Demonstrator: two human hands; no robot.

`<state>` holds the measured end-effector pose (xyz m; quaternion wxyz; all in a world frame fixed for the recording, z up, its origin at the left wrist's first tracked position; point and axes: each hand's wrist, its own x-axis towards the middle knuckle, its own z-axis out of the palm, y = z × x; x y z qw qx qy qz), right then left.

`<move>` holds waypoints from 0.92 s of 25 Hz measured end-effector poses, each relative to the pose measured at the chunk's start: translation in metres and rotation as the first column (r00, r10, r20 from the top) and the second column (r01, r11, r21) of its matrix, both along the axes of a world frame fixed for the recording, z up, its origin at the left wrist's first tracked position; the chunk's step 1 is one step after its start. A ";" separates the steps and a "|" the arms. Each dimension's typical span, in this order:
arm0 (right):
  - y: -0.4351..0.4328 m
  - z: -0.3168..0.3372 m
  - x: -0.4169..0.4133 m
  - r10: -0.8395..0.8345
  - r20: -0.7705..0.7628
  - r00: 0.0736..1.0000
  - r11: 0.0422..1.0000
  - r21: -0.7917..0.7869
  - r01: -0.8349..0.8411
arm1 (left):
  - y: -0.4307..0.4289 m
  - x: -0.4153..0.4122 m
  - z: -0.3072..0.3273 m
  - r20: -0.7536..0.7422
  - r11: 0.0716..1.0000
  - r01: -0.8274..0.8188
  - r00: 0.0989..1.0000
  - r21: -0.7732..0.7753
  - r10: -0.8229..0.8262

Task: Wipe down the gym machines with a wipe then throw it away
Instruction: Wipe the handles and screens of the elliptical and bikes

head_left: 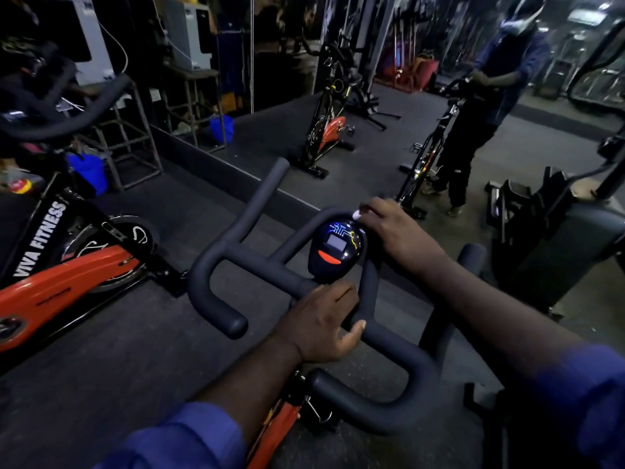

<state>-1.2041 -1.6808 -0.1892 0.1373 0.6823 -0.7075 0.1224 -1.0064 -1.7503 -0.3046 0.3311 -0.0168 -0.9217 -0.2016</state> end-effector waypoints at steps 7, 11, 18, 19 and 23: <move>-0.014 0.022 0.016 -0.004 0.044 0.999 0.999 -0.037 0.006 | -0.001 0.000 0.000 0.015 1.000 0.013 1.000 0.003 -0.013; -0.020 0.019 0.002 0.047 0.030 0.998 0.998 0.030 -0.048 | -0.001 -0.001 0.001 -0.001 1.000 0.023 1.000 0.019 -0.023; -0.003 0.027 -0.008 0.029 0.044 0.999 0.997 0.073 -0.032 | -0.002 -0.001 0.001 0.024 0.999 0.026 0.999 0.033 -0.027; -0.015 0.029 -0.007 0.049 0.027 0.998 0.996 0.066 -0.051 | -0.001 0.000 0.000 0.030 0.999 0.021 0.999 0.029 -0.021; -0.011 0.015 -0.009 -0.001 0.057 0.998 1.000 0.022 0.000 | -0.002 -0.001 0.002 0.013 0.999 0.024 1.000 0.036 -0.025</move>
